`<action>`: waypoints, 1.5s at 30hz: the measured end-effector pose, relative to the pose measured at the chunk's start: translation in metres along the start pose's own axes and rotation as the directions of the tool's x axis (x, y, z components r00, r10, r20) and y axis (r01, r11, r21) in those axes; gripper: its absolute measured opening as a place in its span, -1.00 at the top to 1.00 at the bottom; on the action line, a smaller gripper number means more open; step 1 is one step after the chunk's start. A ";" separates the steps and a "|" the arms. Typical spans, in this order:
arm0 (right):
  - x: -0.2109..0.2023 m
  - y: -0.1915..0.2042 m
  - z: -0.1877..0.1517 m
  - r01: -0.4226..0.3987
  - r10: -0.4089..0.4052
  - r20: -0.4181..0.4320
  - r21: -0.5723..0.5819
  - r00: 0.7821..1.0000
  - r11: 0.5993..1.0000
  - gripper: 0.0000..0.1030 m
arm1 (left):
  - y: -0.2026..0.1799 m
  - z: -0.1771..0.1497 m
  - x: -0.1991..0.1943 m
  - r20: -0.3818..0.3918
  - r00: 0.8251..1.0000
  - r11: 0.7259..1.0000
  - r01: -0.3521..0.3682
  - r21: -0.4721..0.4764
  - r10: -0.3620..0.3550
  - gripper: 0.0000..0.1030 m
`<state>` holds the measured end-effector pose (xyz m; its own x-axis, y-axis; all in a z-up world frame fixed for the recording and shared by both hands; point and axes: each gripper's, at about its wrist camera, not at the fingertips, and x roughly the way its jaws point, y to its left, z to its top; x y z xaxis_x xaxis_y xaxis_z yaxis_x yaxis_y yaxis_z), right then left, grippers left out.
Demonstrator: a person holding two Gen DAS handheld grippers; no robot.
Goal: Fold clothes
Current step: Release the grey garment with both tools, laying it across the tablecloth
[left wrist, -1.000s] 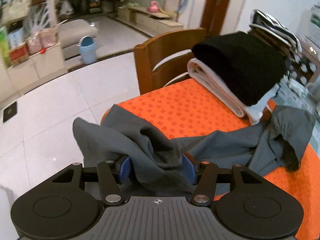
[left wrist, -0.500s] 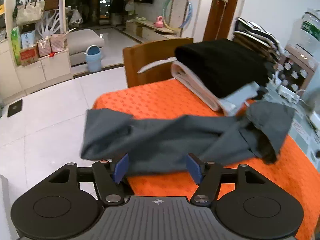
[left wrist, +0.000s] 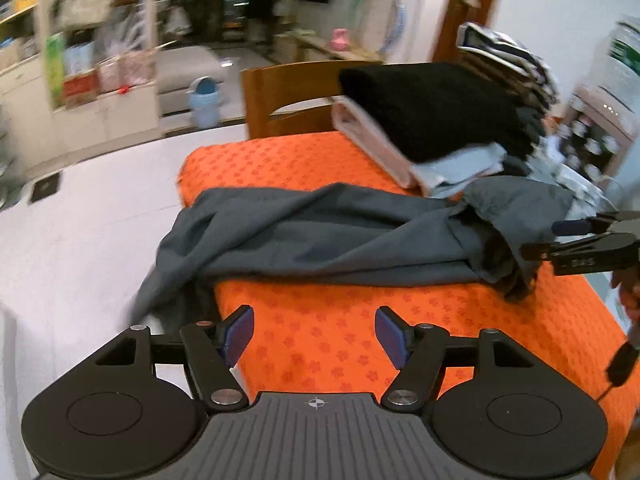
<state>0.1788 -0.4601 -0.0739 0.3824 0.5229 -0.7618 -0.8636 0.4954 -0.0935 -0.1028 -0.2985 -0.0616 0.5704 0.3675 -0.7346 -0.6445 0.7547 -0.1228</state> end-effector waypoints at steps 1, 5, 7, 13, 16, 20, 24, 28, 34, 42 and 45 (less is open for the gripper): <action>0.007 0.000 -0.001 -0.005 0.005 0.002 -0.013 1.000 1.000 -0.62 | -0.005 -0.006 -0.004 0.001 1.000 0.999 -0.030 -0.027 0.030 -0.35; 0.035 0.000 -0.012 -0.001 0.004 0.025 -0.111 1.000 0.994 -0.67 | -0.027 -0.030 -0.020 -0.001 0.987 0.979 -0.161 -0.124 0.162 -0.38; 0.048 0.000 -0.020 0.006 0.001 0.041 -0.165 0.999 0.986 -0.68 | -0.041 -0.044 -0.028 -0.015 0.975 0.956 -0.220 -0.192 0.222 -0.40; 0.051 -0.023 -0.034 0.014 0.016 0.124 -0.241 0.992 0.970 0.41 | -0.081 -0.066 -0.031 -0.061 0.952 0.921 -0.304 -0.244 0.298 -0.40; 0.034 -0.053 -0.033 -0.040 0.070 0.158 -0.186 0.985 0.982 0.70 | -0.097 -0.069 -0.029 -0.062 0.943 0.909 -0.333 -0.252 0.328 -0.40; -0.001 -0.103 -0.030 -0.084 0.099 0.237 -0.076 0.966 0.994 0.76 | -0.113 -0.070 -0.025 -0.059 0.938 0.899 -0.345 -0.270 0.343 -0.40; -0.025 -0.176 -0.029 -0.132 0.089 0.281 0.137 0.955 0.982 0.76 | -0.131 -0.066 -0.020 -0.052 0.935 0.900 -0.352 -0.256 0.351 -0.40; -0.021 -0.250 -0.041 -0.134 0.038 0.263 0.359 0.964 0.924 0.76 | -0.144 -0.058 -0.012 -0.043 0.938 0.909 -0.345 -0.235 0.345 -0.40; 0.010 -0.319 -0.067 -0.065 -0.018 0.145 0.551 0.989 0.832 0.63 | -0.158 -0.046 0.002 -0.034 0.946 0.925 -0.322 -0.200 0.322 -0.40; 0.000 -0.348 -0.079 -0.013 -0.077 0.130 0.584 0.989 0.812 0.50 | -0.156 -0.028 0.026 -0.033 0.950 0.937 -0.313 -0.153 0.312 -0.43; -0.002 -0.340 -0.076 -0.077 0.004 0.137 0.534 0.991 0.842 0.48 | -0.153 -0.019 0.037 -0.016 0.950 0.944 -0.313 -0.101 0.313 -0.46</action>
<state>0.4468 -0.6822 -0.0897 0.4206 0.6149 -0.6671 -0.5813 0.7472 0.3223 0.0073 -0.4104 -0.0831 0.3318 0.5767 -0.7465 -0.8387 0.5426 0.0465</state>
